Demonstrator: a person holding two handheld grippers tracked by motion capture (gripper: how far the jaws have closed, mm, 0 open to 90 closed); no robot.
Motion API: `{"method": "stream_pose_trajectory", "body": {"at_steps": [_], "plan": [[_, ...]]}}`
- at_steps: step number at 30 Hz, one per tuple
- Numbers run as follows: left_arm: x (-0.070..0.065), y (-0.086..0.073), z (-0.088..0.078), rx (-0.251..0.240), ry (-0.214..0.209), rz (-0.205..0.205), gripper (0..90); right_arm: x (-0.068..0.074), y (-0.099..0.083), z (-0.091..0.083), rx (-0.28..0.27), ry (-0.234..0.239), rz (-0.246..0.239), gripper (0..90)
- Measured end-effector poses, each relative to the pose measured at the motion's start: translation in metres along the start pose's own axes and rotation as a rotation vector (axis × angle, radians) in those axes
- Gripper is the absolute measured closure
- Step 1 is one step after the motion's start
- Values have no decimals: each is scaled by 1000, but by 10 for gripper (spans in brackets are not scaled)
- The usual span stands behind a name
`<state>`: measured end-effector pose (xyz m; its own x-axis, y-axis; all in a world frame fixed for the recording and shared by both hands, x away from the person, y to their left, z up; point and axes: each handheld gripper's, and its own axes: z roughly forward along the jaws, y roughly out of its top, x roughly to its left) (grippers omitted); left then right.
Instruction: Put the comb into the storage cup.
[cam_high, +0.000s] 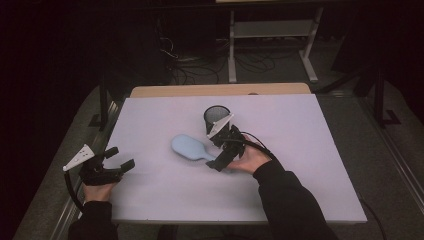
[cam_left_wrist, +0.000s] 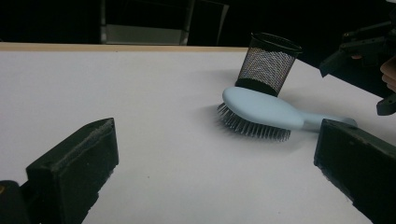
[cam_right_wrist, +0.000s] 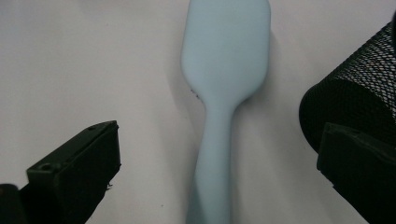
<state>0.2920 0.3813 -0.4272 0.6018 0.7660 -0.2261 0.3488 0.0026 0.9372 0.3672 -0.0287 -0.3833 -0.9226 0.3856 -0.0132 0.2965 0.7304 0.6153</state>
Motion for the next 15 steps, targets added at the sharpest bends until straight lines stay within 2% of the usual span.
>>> {"method": "stream_pose_trajectory", "body": {"at_steps": [15], "plan": [[0,0,0,-1,6,0,0,1,5,21,41,8,-16,0]]}}
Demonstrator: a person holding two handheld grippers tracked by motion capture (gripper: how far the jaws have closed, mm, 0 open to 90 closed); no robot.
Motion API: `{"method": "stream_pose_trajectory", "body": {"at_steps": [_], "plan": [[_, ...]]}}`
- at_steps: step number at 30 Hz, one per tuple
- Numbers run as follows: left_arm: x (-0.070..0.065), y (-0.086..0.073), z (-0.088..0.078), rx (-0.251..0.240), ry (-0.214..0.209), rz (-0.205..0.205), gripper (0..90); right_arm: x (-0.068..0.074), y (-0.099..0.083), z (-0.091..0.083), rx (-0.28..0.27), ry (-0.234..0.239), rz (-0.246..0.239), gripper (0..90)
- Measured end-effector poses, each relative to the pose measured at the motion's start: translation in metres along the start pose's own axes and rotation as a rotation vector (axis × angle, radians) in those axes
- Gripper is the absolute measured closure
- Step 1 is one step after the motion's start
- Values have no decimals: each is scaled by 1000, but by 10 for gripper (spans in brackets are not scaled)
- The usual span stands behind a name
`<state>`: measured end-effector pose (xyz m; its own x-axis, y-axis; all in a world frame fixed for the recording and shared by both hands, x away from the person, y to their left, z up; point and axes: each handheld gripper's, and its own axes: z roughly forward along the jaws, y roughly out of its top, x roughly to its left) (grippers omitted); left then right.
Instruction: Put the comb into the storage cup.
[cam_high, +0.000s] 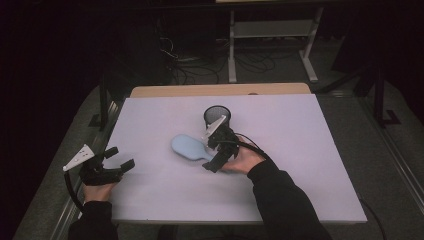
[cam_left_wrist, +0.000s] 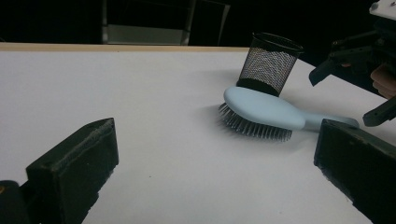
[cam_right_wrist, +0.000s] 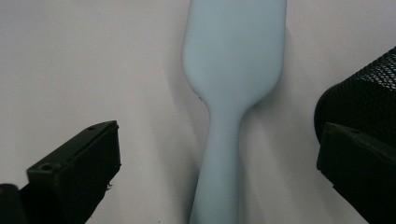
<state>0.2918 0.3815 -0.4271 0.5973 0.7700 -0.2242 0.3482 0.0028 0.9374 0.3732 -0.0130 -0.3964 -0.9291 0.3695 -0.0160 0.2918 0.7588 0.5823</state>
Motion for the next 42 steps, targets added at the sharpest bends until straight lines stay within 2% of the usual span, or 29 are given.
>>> {"method": "stream_pose_trajectory", "body": {"at_steps": [9,14,21,28,37,42], "plan": [[0,0,1,1,1,1,0,-2,2,13,20,-1,1,0],[0,0,1,2,1,2,0,-4,2,22,49,0,14,16],[0,0,1,1,0,0,0,-7,4,33,79,24,25,137],[0,0,1,2,0,3,0,-10,5,41,117,17,54,224],[0,0,1,6,-2,3,0,-12,7,43,115,10,67,424],[1,0,1,6,-2,3,0,-11,9,43,133,9,70,537]]}}
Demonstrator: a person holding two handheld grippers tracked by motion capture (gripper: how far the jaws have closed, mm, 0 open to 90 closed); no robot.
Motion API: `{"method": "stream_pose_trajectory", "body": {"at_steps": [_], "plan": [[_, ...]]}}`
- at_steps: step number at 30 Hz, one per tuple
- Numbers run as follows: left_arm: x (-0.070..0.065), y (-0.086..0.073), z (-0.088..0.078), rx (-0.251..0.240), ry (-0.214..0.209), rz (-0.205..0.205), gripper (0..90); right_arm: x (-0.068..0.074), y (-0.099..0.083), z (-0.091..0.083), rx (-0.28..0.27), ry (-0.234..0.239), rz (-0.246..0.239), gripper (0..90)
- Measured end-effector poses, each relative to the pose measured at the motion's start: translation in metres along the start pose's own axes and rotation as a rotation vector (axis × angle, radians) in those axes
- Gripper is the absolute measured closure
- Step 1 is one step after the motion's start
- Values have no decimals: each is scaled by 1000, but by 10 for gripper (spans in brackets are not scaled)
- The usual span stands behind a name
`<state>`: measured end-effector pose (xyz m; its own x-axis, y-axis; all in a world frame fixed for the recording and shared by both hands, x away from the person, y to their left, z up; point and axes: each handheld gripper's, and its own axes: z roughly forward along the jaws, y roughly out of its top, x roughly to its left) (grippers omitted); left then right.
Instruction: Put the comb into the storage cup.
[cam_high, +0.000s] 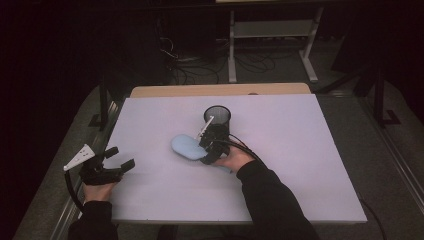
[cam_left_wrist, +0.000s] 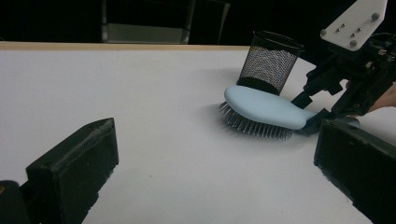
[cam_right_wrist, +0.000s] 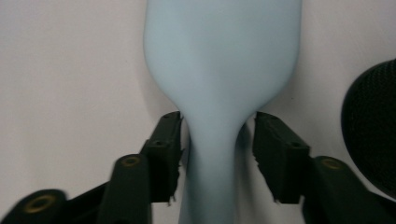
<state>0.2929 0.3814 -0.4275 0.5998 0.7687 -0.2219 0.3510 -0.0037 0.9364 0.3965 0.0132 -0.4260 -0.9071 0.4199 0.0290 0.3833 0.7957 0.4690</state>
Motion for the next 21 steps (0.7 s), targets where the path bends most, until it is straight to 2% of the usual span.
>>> {"method": "stream_pose_trajectory", "body": {"at_steps": [3,8,21], "plan": [[0,0,0,-1,0,1,0,0,1,0,6,13,6,623],[0,0,0,0,1,1,0,0,2,0,26,21,10,662],[0,0,0,3,1,2,0,-1,2,-1,7,33,0,677]]}}
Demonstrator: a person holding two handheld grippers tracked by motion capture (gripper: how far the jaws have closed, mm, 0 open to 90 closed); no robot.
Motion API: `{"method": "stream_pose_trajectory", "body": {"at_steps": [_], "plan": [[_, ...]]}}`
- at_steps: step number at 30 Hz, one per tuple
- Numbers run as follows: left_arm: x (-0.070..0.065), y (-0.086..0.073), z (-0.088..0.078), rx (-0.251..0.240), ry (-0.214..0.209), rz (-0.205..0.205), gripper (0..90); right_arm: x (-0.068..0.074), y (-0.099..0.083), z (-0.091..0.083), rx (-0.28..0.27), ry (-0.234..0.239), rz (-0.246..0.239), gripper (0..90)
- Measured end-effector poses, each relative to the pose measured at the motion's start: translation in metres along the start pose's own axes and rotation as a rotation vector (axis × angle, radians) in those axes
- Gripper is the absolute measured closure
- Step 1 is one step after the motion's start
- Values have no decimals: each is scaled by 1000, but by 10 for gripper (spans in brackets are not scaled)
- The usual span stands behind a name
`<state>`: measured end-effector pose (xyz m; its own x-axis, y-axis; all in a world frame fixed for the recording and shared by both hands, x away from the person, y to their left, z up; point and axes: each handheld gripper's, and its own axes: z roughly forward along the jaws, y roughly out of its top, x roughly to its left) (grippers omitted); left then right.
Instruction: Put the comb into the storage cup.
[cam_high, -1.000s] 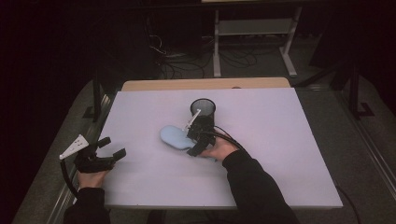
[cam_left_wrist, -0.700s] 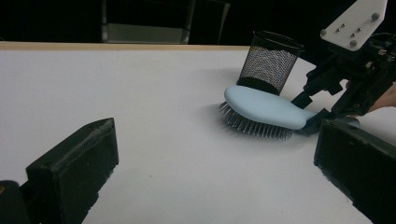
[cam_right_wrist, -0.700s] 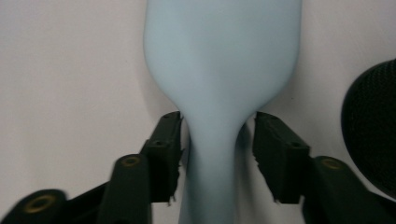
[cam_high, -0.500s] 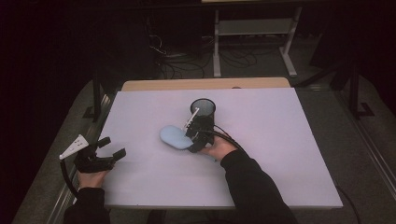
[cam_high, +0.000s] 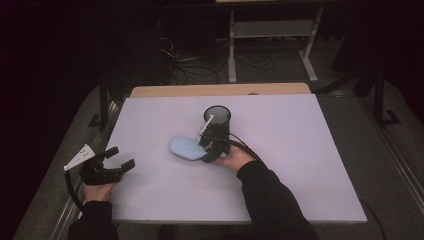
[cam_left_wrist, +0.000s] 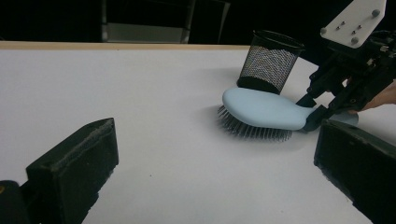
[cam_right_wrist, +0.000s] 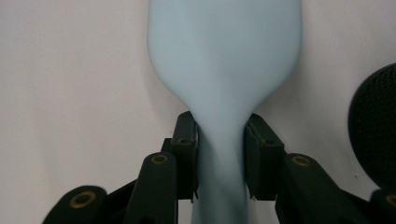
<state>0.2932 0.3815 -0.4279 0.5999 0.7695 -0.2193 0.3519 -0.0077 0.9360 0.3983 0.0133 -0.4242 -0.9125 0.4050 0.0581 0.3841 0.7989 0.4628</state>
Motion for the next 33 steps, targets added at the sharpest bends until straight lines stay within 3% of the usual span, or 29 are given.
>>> {"method": "stream_pose_trajectory", "body": {"at_steps": [26,33], "plan": [[0,0,1,1,-1,-4,0,7,0,-9,-41,8,-43,682],[0,-1,1,2,-1,-4,0,11,0,-24,-74,0,-59,682]]}}
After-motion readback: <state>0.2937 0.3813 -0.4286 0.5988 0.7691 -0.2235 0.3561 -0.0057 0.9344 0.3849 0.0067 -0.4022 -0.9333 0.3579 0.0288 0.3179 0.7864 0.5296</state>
